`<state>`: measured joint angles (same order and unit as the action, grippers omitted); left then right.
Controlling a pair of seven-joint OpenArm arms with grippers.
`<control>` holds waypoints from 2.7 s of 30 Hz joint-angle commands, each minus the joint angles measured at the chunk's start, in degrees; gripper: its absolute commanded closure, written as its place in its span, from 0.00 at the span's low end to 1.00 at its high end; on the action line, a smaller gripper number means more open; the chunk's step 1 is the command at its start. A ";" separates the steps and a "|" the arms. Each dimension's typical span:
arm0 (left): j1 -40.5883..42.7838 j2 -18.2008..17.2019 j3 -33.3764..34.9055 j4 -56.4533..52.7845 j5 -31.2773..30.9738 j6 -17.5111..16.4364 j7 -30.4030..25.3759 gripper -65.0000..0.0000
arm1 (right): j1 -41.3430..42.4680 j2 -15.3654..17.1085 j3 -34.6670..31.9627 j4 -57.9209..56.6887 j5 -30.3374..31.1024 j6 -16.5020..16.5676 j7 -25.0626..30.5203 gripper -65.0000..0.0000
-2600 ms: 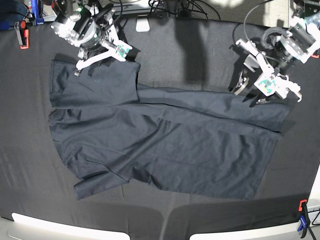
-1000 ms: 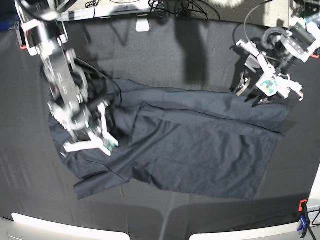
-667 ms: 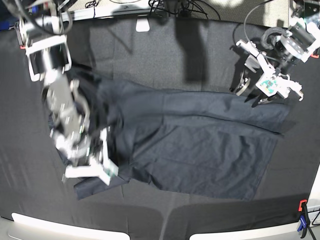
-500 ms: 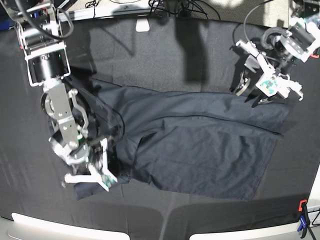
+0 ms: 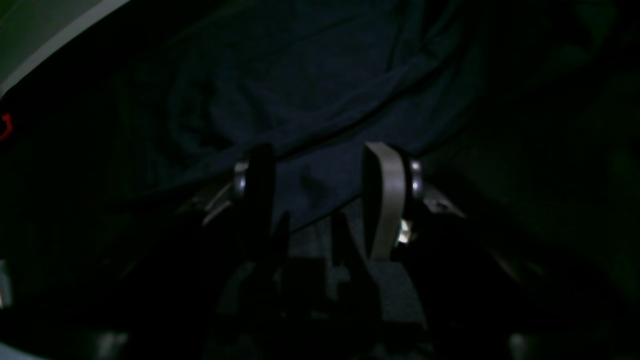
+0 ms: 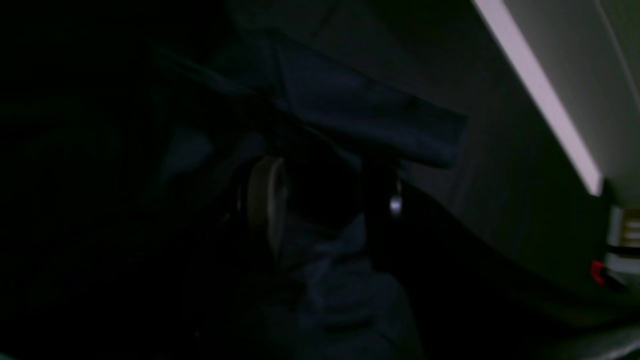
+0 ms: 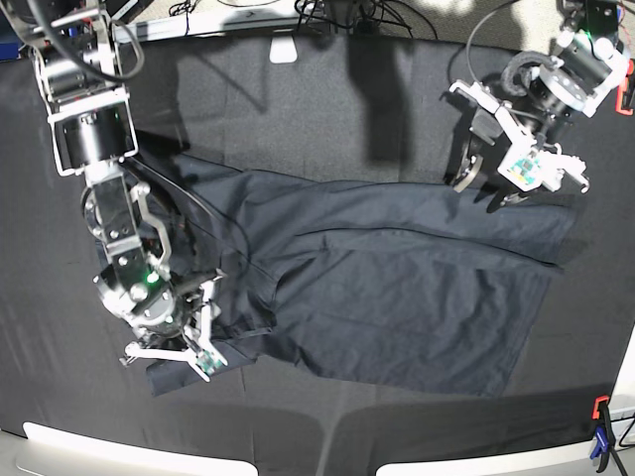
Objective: Layout the t-shirt on the table in an organized manner, then fold the t-shirt properly
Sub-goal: 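Grasp the shirt's side edge with the right gripper and pull it outward, then lift the held shirt edge with the right gripper and release it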
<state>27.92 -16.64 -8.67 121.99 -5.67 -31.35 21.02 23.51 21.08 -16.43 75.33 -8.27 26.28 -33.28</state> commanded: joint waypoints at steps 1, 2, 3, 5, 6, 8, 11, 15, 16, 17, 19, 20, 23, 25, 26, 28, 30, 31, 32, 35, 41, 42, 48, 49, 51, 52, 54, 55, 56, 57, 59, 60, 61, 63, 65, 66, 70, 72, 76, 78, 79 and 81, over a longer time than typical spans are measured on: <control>-0.15 -0.22 -0.28 1.09 -0.39 0.46 -1.73 0.60 | 2.12 0.50 0.33 -0.15 0.52 -1.11 0.74 0.62; -0.15 -0.22 -0.28 1.09 -0.37 0.46 -1.73 0.60 | 2.73 0.50 0.33 -1.51 1.77 -1.31 0.74 0.62; -0.15 -0.22 -0.28 1.09 -0.37 0.48 -1.73 0.60 | 3.65 0.50 0.33 -3.41 3.23 -1.33 0.76 0.62; -0.15 -0.22 -0.28 1.09 -0.37 0.46 -1.73 0.60 | 6.40 0.48 0.33 -8.41 5.49 -1.33 0.83 0.62; -0.15 -0.22 -0.28 1.09 -0.37 0.46 -1.73 0.60 | 8.15 0.48 0.33 -11.39 6.73 -1.31 0.81 0.62; -0.15 -0.22 -0.28 1.09 -0.37 0.46 -1.73 0.60 | 12.26 0.50 0.33 -18.01 9.94 -1.31 0.48 0.62; -0.15 -0.22 -0.28 1.11 -0.37 0.46 -1.75 0.60 | 18.49 0.48 0.33 -27.91 15.72 -1.29 -0.42 0.62; -0.20 -0.22 -0.28 1.09 -0.37 0.46 -1.75 0.60 | 25.38 0.46 0.33 -39.87 20.48 -1.18 -0.72 0.62; -0.31 -0.22 -0.28 1.09 -0.37 0.46 -1.75 0.60 | 26.58 0.46 0.33 -42.12 20.96 -1.03 -0.92 0.62; -0.33 -0.22 -0.28 1.09 -0.35 0.46 -1.77 0.60 | 27.71 0.46 0.33 -43.89 20.98 -0.04 -1.38 0.62; -0.46 -0.22 -0.28 1.09 -0.37 0.46 -1.75 0.60 | 29.09 0.46 0.33 -46.27 20.96 1.14 -2.71 0.62; -0.46 -0.22 -0.28 1.09 -0.35 0.48 -1.75 0.60 | 29.51 0.48 0.33 -46.99 20.96 1.14 -3.19 0.62; -0.46 -0.22 -0.28 1.09 -0.35 0.46 -1.75 0.60 | 29.59 0.50 0.33 -47.82 20.94 1.11 -3.91 0.62; -0.46 -0.22 -0.28 1.09 -0.35 0.46 -1.73 0.60 | 29.31 0.48 0.33 -47.87 21.35 1.11 -4.11 0.62; -0.46 -0.22 -0.28 1.09 -0.35 0.48 -1.73 0.60 | 29.16 0.50 0.33 -47.95 22.25 1.09 -4.28 0.62; -0.46 -0.22 -0.28 1.09 -0.35 0.46 -1.70 0.60 | 29.00 0.48 0.33 -48.17 23.10 1.09 -4.35 0.62; -0.46 -0.22 -0.28 1.09 -0.35 0.48 -1.73 0.60 | 28.68 0.48 0.33 -48.87 23.98 1.07 -4.17 0.62; -0.46 -0.22 -0.28 1.09 -0.35 0.48 -1.70 0.60 | 28.50 0.42 0.33 -49.33 23.96 1.07 -4.04 0.62; -0.46 -0.22 -0.28 1.09 -0.35 0.46 -1.70 0.60 | 28.39 0.33 0.33 -49.77 23.93 1.07 -4.04 0.62; -0.46 -0.22 -0.28 1.09 -0.35 0.48 -1.73 0.60 | 27.74 0.33 0.33 -51.15 23.93 1.05 -3.50 0.62; -0.46 -0.22 -0.28 1.11 -0.35 0.46 -1.73 0.60 | 26.10 0.31 0.33 -51.80 23.69 1.09 1.01 0.62; -0.46 -0.22 -0.28 1.11 -0.35 0.46 -1.75 0.60 | 25.81 0.31 0.33 -51.80 23.69 1.11 1.81 0.62; -0.46 -0.22 -0.28 1.09 -0.35 0.48 -1.75 0.60 | 23.91 -0.20 0.33 -51.80 23.39 1.14 2.43 0.71; -0.48 -0.22 -0.28 1.11 -0.35 0.46 -1.77 0.60 | 23.71 -0.46 0.33 -51.80 23.26 1.14 2.43 0.74; -0.48 -0.22 -0.28 1.09 -0.35 0.48 -1.75 0.60 | 23.63 -1.03 0.33 -51.80 23.23 1.20 2.45 0.81; -0.48 -0.22 -0.28 1.09 -0.35 0.46 -1.75 0.60 | 23.63 -1.33 0.33 -51.80 23.21 1.20 2.45 0.86; -0.46 -0.22 -0.28 1.09 -0.35 0.46 -1.75 0.60 | 23.65 -1.90 0.33 -51.78 20.74 1.20 4.02 0.98; -0.46 -0.22 -0.28 1.09 -0.35 0.46 -1.75 0.60 | 23.65 -2.14 0.33 -51.78 18.56 1.18 5.46 1.00; -0.46 -0.22 -0.28 1.09 -0.35 0.48 -1.75 0.60 | 23.67 -2.38 0.33 -51.69 16.24 1.18 6.71 1.00; -0.46 -0.22 -0.28 1.09 -0.35 0.46 -1.75 0.60 | 23.67 -2.54 0.33 -51.41 14.34 1.16 7.04 1.00; -0.48 -0.22 -0.28 1.09 -0.35 0.46 -1.75 0.60 | 23.65 -2.49 0.33 -50.29 12.33 1.14 7.08 1.00; -0.48 -0.22 -0.28 1.09 -0.35 0.48 -1.77 0.60 | 23.65 -2.43 0.33 -49.57 11.76 1.14 7.08 1.00; -0.48 -0.22 -0.28 1.11 -0.35 0.48 -1.97 0.60 | 23.65 -2.38 0.33 -48.74 11.41 1.16 6.88 1.00; -0.48 -0.22 -0.28 1.11 -0.33 0.46 -2.64 0.60 | 23.65 -2.38 0.33 -47.30 11.43 1.16 5.99 1.00; -0.48 -0.22 -0.28 1.11 -0.33 0.48 -3.02 0.60 | 23.63 -2.49 0.33 -46.05 11.43 1.18 4.46 1.00; -0.48 -0.22 -0.28 1.09 -0.33 0.46 -3.04 0.60 | 23.61 -2.51 0.33 -45.51 11.43 1.18 3.78 1.00; -0.46 -0.22 -0.28 1.09 -0.31 0.46 -3.02 0.60 | 23.47 -2.49 0.33 -43.15 11.43 2.01 1.92 1.00; -0.48 -0.22 -0.28 1.09 -0.31 0.46 -3.02 0.60 | 22.45 -2.49 0.33 -40.37 11.41 5.44 1.70 1.00; -0.48 -0.22 -0.28 1.09 -0.31 0.46 -3.02 0.60 | 16.76 -2.51 0.33 -28.83 11.47 10.38 -1.64 1.00; -0.46 -0.22 -0.28 1.09 -0.28 0.48 -2.99 0.60 | 11.91 -2.38 0.33 -20.20 11.45 10.32 -3.78 1.00; -0.46 -0.22 -0.28 1.09 -0.26 0.48 -2.99 0.60 | 9.27 -2.34 0.33 -15.74 11.45 10.21 -4.74 1.00; -0.46 -0.22 -0.28 1.09 0.17 0.46 -2.99 0.60 | 4.17 -2.29 0.33 -7.41 11.43 10.03 -6.78 1.00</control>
<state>27.55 -16.49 -8.69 121.99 -4.99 -31.35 19.55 25.41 18.31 -16.45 67.31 2.79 36.18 -40.82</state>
